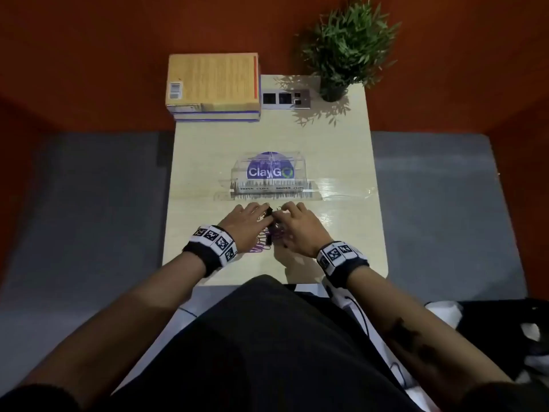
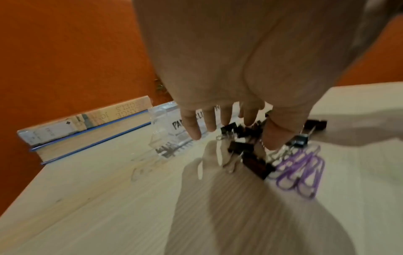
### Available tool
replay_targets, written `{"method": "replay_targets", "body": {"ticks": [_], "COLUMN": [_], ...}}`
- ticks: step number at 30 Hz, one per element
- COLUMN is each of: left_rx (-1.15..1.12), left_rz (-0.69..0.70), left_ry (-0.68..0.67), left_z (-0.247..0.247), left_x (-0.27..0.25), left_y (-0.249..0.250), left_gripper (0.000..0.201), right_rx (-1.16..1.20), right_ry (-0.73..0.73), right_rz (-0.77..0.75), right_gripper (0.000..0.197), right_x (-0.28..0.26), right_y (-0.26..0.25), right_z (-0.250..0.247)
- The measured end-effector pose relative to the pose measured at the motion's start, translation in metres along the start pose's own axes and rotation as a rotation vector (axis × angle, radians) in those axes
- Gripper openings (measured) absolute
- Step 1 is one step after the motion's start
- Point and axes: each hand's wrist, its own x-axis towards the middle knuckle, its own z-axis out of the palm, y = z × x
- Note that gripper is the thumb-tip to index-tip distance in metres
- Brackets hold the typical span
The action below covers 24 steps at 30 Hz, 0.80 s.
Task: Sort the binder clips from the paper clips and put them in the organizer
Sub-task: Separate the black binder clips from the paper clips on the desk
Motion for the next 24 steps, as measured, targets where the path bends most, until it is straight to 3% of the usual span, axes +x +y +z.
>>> {"method": "replay_targets", "body": {"ticks": [2, 7, 12, 16, 20, 24], "left_rx": [0.078, 0.056, -0.076, -0.082, -0.064, 0.011], "left_rz": [0.005, -0.077, -0.218, -0.292, -0.215, -0.058], "left_ry": [-0.043, -0.048, 0.001, 0.122, 0.228, 0.167], "left_z": [0.000, 0.009, 0.018, 0.024, 0.028, 0.033], "left_x": [0.001, -0.005, -0.023, -0.039, -0.048, -0.047], "left_y": [-0.004, -0.017, -0.023, -0.022, -0.009, 0.002], "left_gripper": [0.068, 0.079, 0.072, 0.070, 0.066, 0.061], "right_rx": [-0.064, -0.121, -0.038, -0.032, -0.018, -0.049], "right_ry": [-0.036, -0.023, 0.116, 0.206, 0.200, 0.183], "right_rz": [-0.013, 0.029, 0.138, 0.201, 0.264, 0.282], "right_gripper": [0.063, 0.050, 0.034, 0.048, 0.062, 0.073], "right_x": [0.004, 0.005, -0.008, -0.024, -0.030, -0.035], "right_y": [-0.001, 0.015, 0.036, 0.030, 0.015, 0.021], "right_z": [0.001, 0.002, 0.000, 0.009, 0.022, 0.016]}}
